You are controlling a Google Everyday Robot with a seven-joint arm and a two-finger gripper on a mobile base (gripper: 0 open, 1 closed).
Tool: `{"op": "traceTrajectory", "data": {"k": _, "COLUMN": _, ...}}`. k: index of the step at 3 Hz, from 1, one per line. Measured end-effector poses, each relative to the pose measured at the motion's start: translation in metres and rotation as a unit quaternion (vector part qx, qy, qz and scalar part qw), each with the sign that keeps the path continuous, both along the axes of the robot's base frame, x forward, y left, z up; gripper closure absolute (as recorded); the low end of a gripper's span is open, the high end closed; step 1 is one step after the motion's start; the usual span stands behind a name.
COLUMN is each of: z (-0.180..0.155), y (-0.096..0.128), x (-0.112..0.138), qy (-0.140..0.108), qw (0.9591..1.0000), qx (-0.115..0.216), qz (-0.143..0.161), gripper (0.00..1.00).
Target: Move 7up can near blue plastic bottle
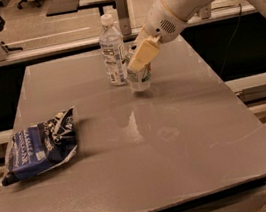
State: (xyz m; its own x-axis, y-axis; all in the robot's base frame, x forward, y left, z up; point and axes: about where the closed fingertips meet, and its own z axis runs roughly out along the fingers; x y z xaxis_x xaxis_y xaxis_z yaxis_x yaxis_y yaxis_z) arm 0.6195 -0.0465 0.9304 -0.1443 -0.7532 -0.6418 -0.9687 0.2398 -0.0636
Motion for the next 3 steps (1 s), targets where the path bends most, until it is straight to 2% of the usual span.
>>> {"op": "traceTrajectory", "data": {"k": 1, "z": -0.014, "y": -0.001, "x": 0.011, "qy": 0.006, "qw": 0.9999, "qx": -0.011, "qz": -0.002, "gripper": 0.82}}
{"op": "traceTrajectory", "data": {"k": 3, "z": -0.025, "y": 0.0, "x": 0.017, "qy": 0.014, "qw": 0.9998, "qx": -0.017, "qz": -0.002, "gripper": 0.36}}
